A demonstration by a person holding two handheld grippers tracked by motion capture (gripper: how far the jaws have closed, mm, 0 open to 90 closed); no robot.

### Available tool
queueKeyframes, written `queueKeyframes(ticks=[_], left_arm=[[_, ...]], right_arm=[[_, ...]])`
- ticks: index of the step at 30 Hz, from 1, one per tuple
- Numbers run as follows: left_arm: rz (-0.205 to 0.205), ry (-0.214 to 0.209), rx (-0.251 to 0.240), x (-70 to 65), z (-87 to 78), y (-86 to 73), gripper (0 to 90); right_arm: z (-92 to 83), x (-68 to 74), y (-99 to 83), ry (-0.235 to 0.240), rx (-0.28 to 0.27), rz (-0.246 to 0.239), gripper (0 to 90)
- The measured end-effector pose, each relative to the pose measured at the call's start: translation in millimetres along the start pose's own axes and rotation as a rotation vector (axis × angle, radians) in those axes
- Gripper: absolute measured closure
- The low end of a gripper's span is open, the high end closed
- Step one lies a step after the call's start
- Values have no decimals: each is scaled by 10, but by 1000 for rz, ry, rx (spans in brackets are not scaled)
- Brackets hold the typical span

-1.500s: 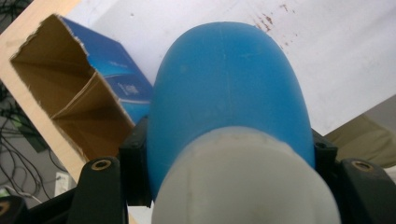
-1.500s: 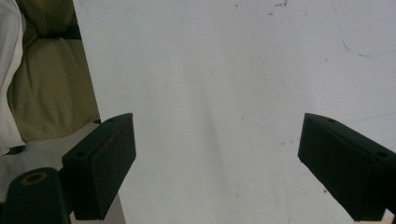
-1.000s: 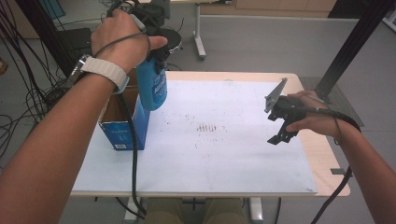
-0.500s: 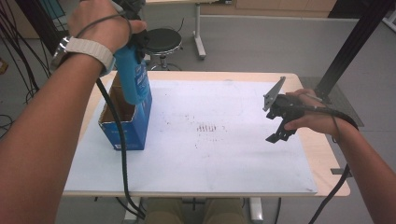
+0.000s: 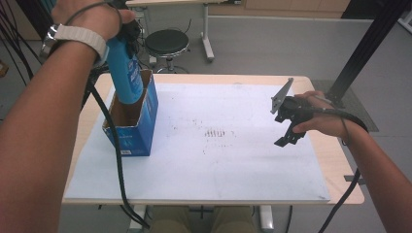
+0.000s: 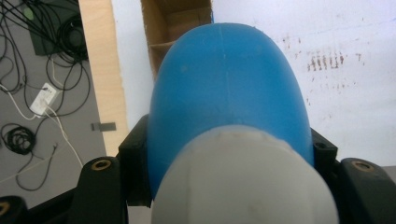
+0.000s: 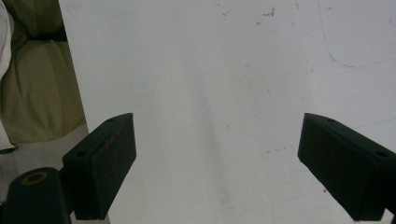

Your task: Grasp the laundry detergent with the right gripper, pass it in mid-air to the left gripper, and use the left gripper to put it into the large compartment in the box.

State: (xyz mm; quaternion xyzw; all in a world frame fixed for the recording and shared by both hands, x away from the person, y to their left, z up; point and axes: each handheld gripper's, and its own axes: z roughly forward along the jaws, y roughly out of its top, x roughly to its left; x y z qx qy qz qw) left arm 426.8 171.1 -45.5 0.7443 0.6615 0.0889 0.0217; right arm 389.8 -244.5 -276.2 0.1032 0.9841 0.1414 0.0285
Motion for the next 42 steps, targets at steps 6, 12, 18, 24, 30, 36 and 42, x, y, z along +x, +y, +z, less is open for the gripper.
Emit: queueKeyframes(ticks=[6,12,18,24,30,36,42], left_arm=[[-31,6,-2,82,-18,10,378],[-64,1,-3,167,-13,22,377],[-88,2,-1,231,14,38,378],[-107,-5,2,296,78,50,378],[-119,-4,8,342,148,55,377],[-120,-10,5,378,257,56,377],[-114,-5,6,387,364,65,377]], right_arm=[[-5,-22,7,-1,-1,0,116],[13,-36,7,1,0,2,116],[26,-50,8,1,1,6,116],[57,-62,1,6,2,10,116],[74,-75,7,9,3,12,116],[87,-82,16,10,1,12,115],[115,-87,10,13,3,16,115]])
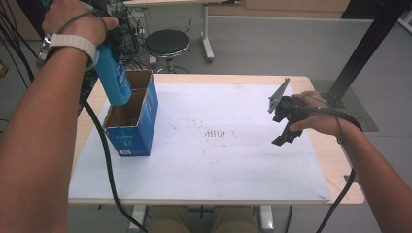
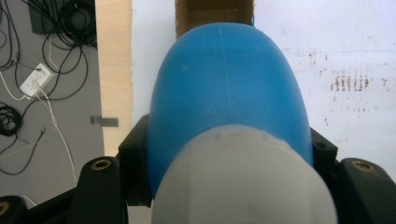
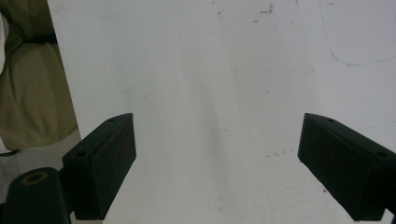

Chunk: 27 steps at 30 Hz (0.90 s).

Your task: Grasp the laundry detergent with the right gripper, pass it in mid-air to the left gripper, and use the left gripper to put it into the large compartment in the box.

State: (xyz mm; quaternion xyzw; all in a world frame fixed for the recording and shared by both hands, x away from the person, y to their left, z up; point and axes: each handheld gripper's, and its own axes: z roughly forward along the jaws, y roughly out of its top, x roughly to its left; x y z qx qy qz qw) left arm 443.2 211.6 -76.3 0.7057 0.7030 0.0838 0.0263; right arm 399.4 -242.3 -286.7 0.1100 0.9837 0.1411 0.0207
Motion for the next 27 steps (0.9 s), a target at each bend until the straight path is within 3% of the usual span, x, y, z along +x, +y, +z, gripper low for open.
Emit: queueKeyframes(ticks=[27], left_arm=[[41,5,-36,9,510,-13,377]], right_arm=[[34,3,-74,6,-4,29,115]])
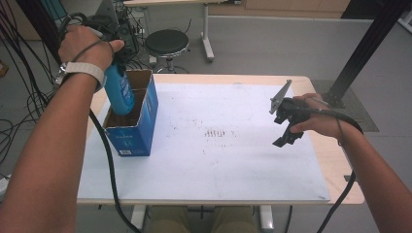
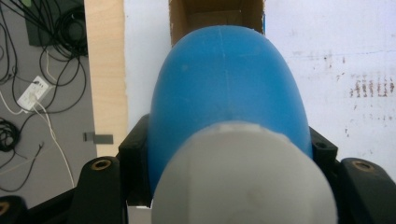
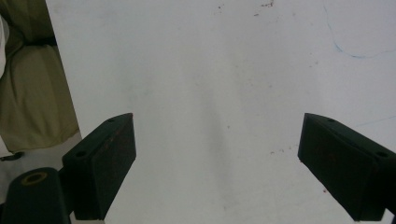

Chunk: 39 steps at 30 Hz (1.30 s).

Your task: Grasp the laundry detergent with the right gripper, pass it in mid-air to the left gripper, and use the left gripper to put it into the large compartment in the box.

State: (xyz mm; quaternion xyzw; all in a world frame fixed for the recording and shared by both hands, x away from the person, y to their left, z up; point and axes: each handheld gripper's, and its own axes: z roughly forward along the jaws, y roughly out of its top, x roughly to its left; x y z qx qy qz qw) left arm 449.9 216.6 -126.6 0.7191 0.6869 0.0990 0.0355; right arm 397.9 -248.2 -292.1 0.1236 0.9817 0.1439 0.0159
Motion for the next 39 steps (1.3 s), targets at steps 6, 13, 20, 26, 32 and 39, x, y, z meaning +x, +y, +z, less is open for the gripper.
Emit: queueKeyframes(ticks=[6,13,20,26,32,39], left_arm=[[5,-4,3,10,137,-20,377],[14,-1,9,23,258,-37,377],[20,-5,11,10,364,-48,377],[25,-6,9,2,452,-53,377],[32,-4,8,-10,543,-62,377],[41,2,7,-28,649,-73,377]], right_arm=[[39,-5,-34,4,1,9,115],[55,-13,-37,7,5,12,115],[73,-13,-38,9,3,12,115],[90,-8,-54,11,8,23,114],[106,-11,-64,13,7,23,114],[120,-12,-83,17,9,32,114]])
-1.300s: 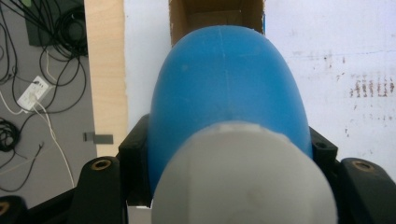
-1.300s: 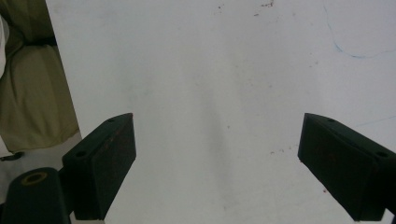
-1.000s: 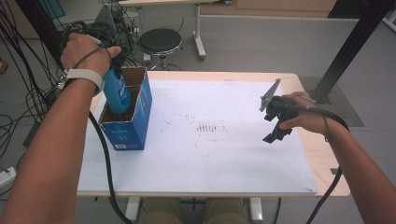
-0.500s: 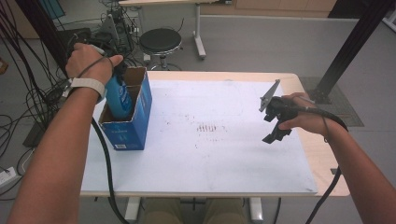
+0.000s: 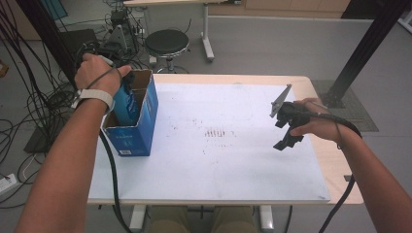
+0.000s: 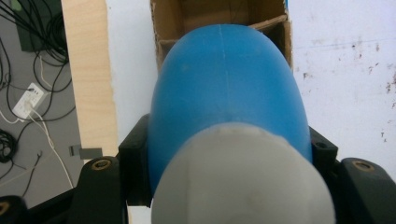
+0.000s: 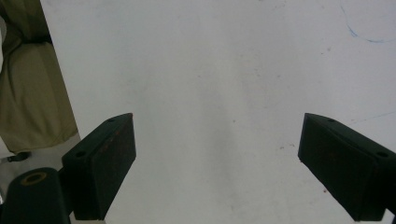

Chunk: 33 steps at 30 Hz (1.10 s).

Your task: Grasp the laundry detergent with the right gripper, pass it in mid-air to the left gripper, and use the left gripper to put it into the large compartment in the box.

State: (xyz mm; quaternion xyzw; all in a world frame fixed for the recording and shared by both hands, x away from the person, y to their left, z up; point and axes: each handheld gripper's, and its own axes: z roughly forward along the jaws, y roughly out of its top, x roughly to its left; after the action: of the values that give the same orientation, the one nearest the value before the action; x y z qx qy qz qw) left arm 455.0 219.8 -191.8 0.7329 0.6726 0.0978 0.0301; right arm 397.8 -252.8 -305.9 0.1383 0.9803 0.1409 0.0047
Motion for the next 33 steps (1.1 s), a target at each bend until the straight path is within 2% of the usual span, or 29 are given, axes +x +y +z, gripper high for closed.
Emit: queueKeyframes(ticks=[33], left_arm=[[34,12,28,-88,554,-77,376]], right_arm=[[96,-5,-60,14,3,24,109]])
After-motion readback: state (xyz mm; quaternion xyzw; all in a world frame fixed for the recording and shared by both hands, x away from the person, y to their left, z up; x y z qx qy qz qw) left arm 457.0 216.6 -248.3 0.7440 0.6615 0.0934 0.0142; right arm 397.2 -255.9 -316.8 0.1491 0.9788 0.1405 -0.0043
